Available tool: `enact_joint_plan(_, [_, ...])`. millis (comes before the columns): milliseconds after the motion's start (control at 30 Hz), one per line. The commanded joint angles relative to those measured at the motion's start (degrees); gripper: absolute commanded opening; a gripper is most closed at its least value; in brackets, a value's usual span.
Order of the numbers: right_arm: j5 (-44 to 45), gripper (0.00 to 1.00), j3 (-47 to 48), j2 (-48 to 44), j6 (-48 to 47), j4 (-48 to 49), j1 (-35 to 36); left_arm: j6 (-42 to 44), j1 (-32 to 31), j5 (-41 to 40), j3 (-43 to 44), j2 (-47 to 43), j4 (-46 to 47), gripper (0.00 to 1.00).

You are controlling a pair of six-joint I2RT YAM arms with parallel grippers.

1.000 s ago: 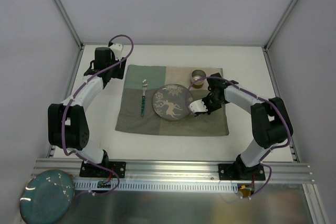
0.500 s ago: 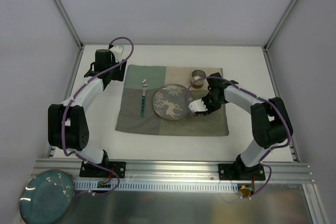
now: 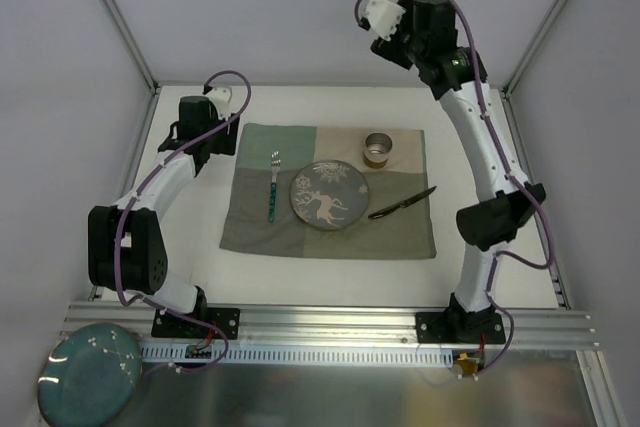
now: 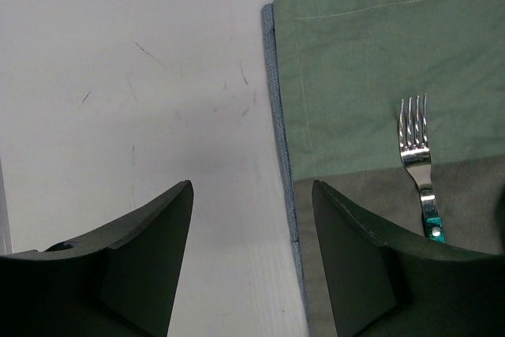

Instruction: Set the dinner table for one person

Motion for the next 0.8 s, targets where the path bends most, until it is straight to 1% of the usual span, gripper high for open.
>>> enact_joint_plan(0, [5.6,0.71,-12.3,-8.6,21.2,-5.3,-0.9,-1.6,0.5,1.3,-1.7,-4.0,1.3,0.63])
enact_joint_plan(33, [4.9,0.75,-16.4,-11.1,23.3,-2.9,-1.0,-1.3,0.5,1.2,-2.2,-4.5,1.3,0.63])
enact_joint_plan(67, [6.4,0.80,-20.4,-15.8,28.2,-1.0,-1.2,-1.1,0.5,0.9,-3.0,-5.5,1.4,0.63])
enact_joint_plan(100, [6.1,0.83,-23.9,-17.6,31.8,-0.1,-2.2,-1.1,0.5,0.4,-3.1,-5.9,1.2,0.63])
enact_joint_plan(133, [4.1,0.84,-27.9,-19.1,35.6,-1.4,-3.3,-0.8,0.5,0.2,-3.5,-6.4,1.0,0.63])
enact_joint_plan(167, [2.4,0.84,-29.7,-20.4,39.6,-2.0,-4.1,-0.7,0.5,0.1,-3.9,-7.6,1.1,0.63])
enact_joint_plan(200, [1.7,0.86,-31.7,-22.7,47.6,-2.4,-6.5,-0.9,0.5,-0.8,-3.9,-8.0,1.0,0.63])
enact_joint_plan(233, [-0.5,0.86,-34.8,-23.6,50.8,-4.4,-7.9,-1.1,0.5,-1.4,-4.1,-8.6,0.8,0.63])
enact_joint_plan(267, [-4.3,0.87,-36.4,-24.2,54.0,-5.3,-9.3,-1.2,0.5,-1.8,-4.6,-9.4,0.6,0.63])
enact_joint_plan(300, [-6.0,0.88,-38.3,-25.7,58.1,-6.1,-12.6,-1.6,0.5,-2.1,-4.8,-9.9,0.6,0.63])
enact_joint_plan(333, [-10.0,0.88,-41.5,-26.2,66.3,-7.9,-14.5,-1.4,0.5,-2.9,-5.3,-10.1,0.6,0.63])
enact_joint_plan(367, [-14.9,0.88,-43.2,-26.4,70.1,-9.0,-16.2,-1.4,0.5,-3.5,-5.3,-10.4,0.5,0.63])
enact_joint_plan(400, [-15.7,0.88,-45.0,-27.4,73.6,-9.6,-18.5,-1.4,0.5,-4.2,-5.5,-10.7,0.5,0.63])
enact_joint_plan(433, [-16.5,0.88,-46.9,-27.9,78.2,-9.6,-19.1,-1.4,0.5,-4.5,-5.6,-10.7,0.6,0.63])
enact_joint_plan(500, [-17.0,0.88,-51.5,-29.0,80.7,-9.6,-19.3,-2.1,0.5,-5.5,-6.1,-11.2,0.6,0.63])
enact_joint_plan(533, [-17.2,0.88,-53.5,-30.8,83.4,-8.0,-19.3,-2.5,0.5,-5.5,-6.5,-11.5,0.5,0.63])
enact_joint_plan(567, [-19.5,0.88,-56.2,-32.0,84.7,-6.1,-19.3,-2.9,0.5,-5.2,-6.8,-11.8,0.8,0.63])
enact_joint_plan(600, [-20.0,0.88,-61.1,-32.9,85.9,-4.5,-19.2,-3.2,0.5,-5.0,-7.2,-12.0,1.2,0.63])
enact_joint_plan(633, [-20.3,0.88,-63.0,-33.7,86.7,-2.5,-18.4,-3.6,0.5,-5.0,-7.6,-12.1,1.3,0.63])
enact_joint_plan(700, [-19.4,0.88,-65.9,-33.6,88.1,-2.2,-16.4,-4.0,0.5,-4.8,-7.8,-11.8,2.0,0.63])
enact_joint_plan(767, [-18.1,0.88,-68.8,-34.5,89.5,0.2,-15.0,-4.2,0.5,-5.0,-7.7,-11.6,2.0,0.63])
